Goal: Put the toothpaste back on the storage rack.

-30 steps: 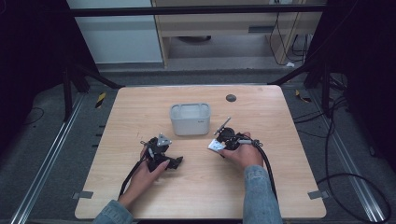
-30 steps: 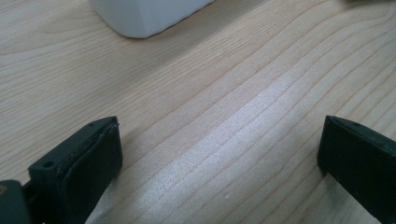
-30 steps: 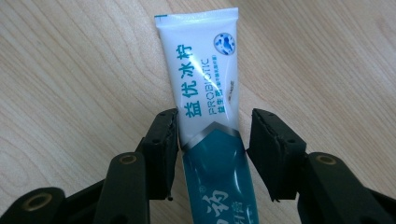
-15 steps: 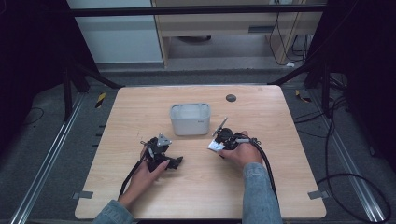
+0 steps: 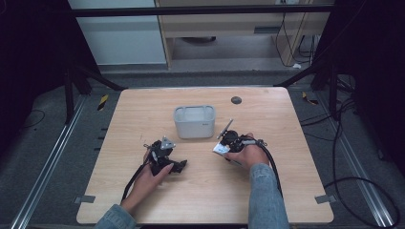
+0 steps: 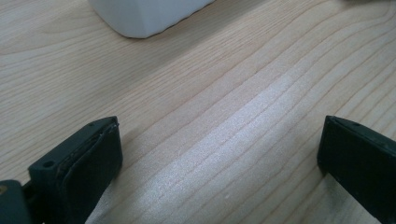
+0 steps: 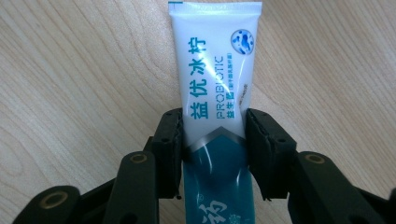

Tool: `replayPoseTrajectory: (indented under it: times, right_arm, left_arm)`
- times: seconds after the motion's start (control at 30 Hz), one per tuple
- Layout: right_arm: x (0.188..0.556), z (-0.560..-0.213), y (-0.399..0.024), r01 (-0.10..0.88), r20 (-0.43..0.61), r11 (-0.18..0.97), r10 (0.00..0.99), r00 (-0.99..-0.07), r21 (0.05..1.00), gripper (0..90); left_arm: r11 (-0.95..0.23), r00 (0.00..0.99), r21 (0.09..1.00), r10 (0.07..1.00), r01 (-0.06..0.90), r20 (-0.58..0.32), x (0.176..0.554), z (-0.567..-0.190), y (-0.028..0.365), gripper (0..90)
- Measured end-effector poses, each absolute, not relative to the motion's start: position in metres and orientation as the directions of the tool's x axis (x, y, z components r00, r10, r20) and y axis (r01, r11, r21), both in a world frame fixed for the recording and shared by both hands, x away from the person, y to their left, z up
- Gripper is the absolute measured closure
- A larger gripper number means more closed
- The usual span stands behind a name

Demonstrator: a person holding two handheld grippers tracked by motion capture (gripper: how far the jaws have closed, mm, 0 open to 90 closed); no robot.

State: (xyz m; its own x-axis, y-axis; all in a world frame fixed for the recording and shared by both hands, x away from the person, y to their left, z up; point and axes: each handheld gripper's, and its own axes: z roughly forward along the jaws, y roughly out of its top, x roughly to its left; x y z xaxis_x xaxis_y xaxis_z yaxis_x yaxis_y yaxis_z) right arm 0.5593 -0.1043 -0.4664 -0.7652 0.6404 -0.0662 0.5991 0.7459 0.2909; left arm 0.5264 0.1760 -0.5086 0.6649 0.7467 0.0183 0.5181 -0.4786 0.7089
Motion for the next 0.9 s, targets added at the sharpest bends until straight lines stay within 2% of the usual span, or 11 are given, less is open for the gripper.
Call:
replayPoseTrajectory:
  times: [0.47,0.9]
  right_arm:
    - [0.5584,-0.4627,-0.1041,0.618,-0.07,0.73,0.66,-0.748,0.29,69.1]
    - [0.5561,-0.4618,-0.0972,0.623,-0.108,0.737,0.664,-0.74,0.262,71.5]
  left_arm:
    - [-0.479,0.665,0.709,0.747,0.518,0.018,0.5264,-0.5086,0.176,0.0]
    - [-0.479,0.665,0.709,0.747,0.518,0.019,0.5264,-0.5086,0.176,0.0]
